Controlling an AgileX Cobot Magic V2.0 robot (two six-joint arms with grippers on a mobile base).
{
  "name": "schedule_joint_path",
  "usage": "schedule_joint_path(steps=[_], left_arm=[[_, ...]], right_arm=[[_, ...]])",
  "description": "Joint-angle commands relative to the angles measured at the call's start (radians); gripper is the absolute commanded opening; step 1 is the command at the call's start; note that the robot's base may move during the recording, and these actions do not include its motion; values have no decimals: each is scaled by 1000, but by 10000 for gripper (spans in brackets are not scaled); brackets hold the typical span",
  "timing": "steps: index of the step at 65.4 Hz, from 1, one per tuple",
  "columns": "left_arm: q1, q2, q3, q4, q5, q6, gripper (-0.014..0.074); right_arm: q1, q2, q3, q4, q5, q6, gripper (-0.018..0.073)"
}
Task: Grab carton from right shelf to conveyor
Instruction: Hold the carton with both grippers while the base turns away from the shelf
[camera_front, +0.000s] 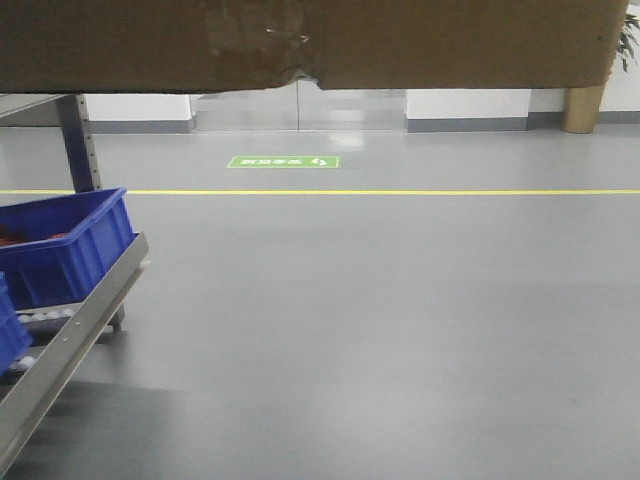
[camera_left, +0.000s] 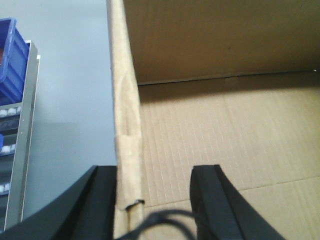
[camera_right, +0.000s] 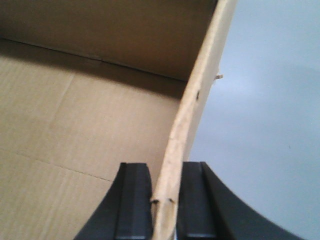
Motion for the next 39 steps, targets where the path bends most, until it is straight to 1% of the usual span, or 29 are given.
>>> schedule_joint_path(steps=[1,39], left_arm=[[-17,-11,-5,-74,-64,29,-9],[-17,-11,-5,-74,-64,29,-9]], right_arm=[[4,-9,-3,43,-83,-24,-67],[4,-9,-3,43,-83,-24,-67]])
